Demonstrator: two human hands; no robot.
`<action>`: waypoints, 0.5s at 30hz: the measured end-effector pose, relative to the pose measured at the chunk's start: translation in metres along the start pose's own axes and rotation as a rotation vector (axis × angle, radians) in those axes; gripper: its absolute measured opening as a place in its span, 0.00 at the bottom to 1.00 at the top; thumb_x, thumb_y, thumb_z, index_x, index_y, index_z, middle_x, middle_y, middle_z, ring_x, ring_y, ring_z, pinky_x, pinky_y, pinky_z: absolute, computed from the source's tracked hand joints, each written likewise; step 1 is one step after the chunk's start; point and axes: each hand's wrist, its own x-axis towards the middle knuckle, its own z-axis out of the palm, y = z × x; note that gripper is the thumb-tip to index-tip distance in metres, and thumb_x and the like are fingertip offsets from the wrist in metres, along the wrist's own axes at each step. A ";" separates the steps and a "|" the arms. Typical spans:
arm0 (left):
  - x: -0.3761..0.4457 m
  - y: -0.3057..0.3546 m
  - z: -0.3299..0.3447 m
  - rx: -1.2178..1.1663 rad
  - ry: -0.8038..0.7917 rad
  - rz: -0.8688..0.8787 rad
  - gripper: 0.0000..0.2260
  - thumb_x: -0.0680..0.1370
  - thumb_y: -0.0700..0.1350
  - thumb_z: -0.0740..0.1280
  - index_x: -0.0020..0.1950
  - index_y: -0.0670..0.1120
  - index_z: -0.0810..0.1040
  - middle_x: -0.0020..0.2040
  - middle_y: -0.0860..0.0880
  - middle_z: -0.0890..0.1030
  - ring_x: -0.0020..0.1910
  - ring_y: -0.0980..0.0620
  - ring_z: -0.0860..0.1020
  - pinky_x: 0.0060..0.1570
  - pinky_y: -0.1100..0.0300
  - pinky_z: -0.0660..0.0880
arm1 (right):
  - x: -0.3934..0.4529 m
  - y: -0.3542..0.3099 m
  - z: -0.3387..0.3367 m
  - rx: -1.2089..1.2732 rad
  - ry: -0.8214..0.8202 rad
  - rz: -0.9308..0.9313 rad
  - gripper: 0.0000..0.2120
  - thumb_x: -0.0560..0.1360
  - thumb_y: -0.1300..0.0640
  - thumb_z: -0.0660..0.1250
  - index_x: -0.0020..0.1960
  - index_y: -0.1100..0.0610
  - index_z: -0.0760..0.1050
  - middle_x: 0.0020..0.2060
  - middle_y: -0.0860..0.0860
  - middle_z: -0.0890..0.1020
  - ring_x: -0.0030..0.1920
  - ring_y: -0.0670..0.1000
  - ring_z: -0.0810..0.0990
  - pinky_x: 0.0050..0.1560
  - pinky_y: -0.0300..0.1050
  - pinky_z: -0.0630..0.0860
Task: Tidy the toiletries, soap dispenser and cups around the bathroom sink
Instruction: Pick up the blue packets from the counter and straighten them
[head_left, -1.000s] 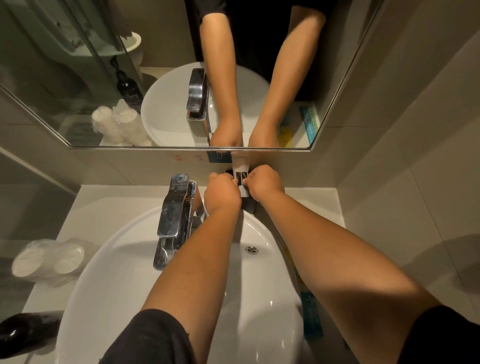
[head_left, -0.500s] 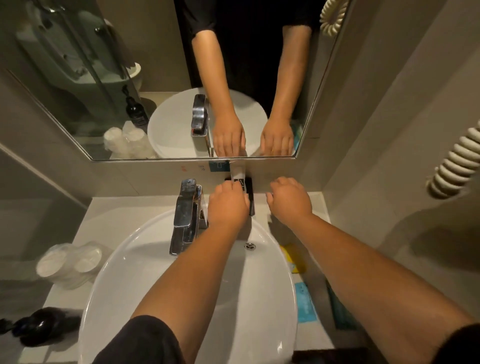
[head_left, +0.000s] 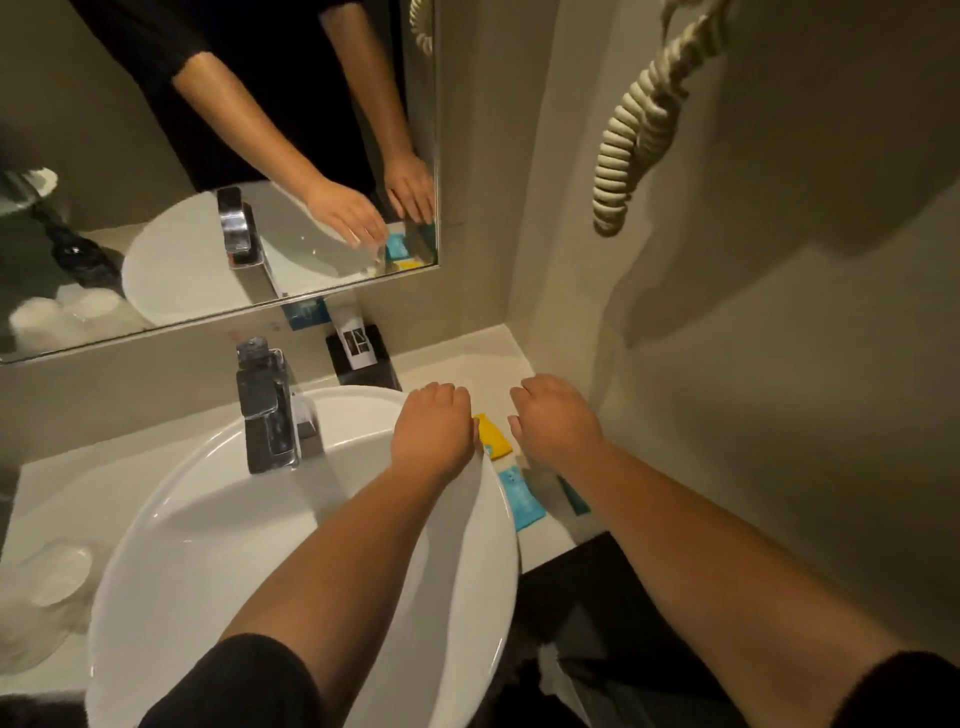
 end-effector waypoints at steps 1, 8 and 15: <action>-0.001 0.007 0.001 -0.008 -0.002 0.017 0.13 0.79 0.53 0.58 0.57 0.46 0.72 0.56 0.45 0.77 0.55 0.45 0.73 0.56 0.53 0.67 | -0.009 0.004 0.001 0.013 0.003 0.025 0.17 0.79 0.49 0.57 0.61 0.57 0.73 0.57 0.55 0.77 0.60 0.57 0.72 0.63 0.49 0.66; 0.003 0.048 0.009 -0.032 -0.031 0.121 0.13 0.79 0.51 0.59 0.58 0.44 0.72 0.57 0.45 0.76 0.55 0.45 0.73 0.55 0.54 0.67 | -0.051 0.022 0.008 0.148 -0.053 0.208 0.19 0.79 0.49 0.58 0.66 0.57 0.69 0.59 0.54 0.76 0.59 0.54 0.73 0.55 0.48 0.73; 0.017 0.076 0.029 -0.063 -0.174 0.026 0.10 0.80 0.47 0.60 0.57 0.42 0.72 0.54 0.43 0.76 0.51 0.44 0.73 0.47 0.55 0.68 | -0.059 0.029 0.026 0.195 -0.186 0.369 0.13 0.79 0.53 0.60 0.60 0.58 0.71 0.53 0.56 0.77 0.49 0.56 0.79 0.42 0.48 0.72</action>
